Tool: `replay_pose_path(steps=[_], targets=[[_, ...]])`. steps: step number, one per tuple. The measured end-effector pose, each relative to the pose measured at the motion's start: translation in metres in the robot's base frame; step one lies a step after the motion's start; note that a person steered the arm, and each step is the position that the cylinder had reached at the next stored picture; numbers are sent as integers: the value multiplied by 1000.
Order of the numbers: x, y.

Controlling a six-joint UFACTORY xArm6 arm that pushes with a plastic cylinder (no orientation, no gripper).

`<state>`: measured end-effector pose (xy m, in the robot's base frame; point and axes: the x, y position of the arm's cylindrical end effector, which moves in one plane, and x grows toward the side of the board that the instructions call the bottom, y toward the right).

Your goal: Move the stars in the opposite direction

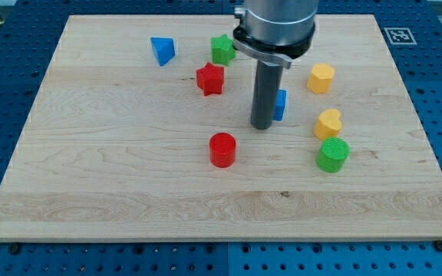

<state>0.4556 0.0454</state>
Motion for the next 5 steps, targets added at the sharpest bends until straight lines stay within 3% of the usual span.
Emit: replay_pose_path(steps=[1, 5], targets=[[-5, -27], [-95, -32]])
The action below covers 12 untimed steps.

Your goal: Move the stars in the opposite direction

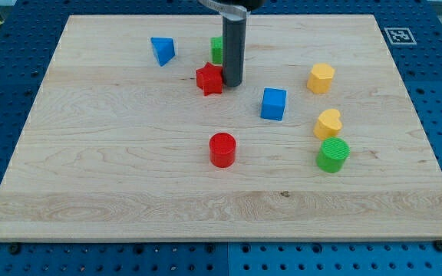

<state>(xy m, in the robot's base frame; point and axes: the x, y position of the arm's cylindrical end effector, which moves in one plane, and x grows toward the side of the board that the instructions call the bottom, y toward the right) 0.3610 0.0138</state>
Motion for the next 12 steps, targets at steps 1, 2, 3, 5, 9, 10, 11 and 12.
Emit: replay_pose_path(steps=[1, 2, 3, 5, 9, 10, 11, 12], targets=[[-5, 0], [-25, 0], [-35, 0], [-11, -9], [-5, -74], [7, -73], [25, -65], [35, -65]])
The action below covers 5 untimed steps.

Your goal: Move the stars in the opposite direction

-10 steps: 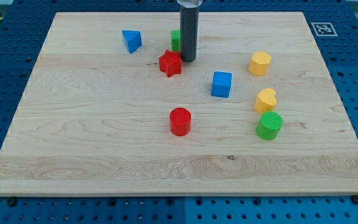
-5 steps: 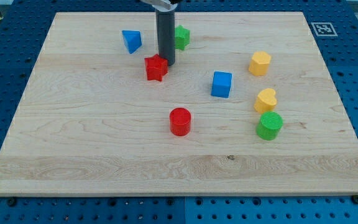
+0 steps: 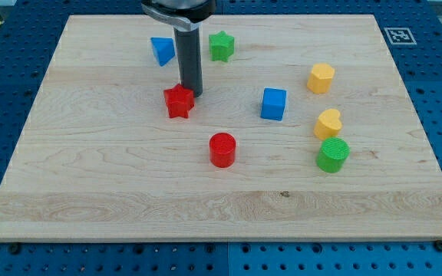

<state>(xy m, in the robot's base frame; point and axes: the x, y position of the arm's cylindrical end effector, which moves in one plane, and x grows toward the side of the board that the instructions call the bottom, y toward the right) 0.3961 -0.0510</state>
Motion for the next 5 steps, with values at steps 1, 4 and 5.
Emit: replay_pose_path(steps=[1, 4, 5], targets=[[8, -1], [11, 65], [23, 66]])
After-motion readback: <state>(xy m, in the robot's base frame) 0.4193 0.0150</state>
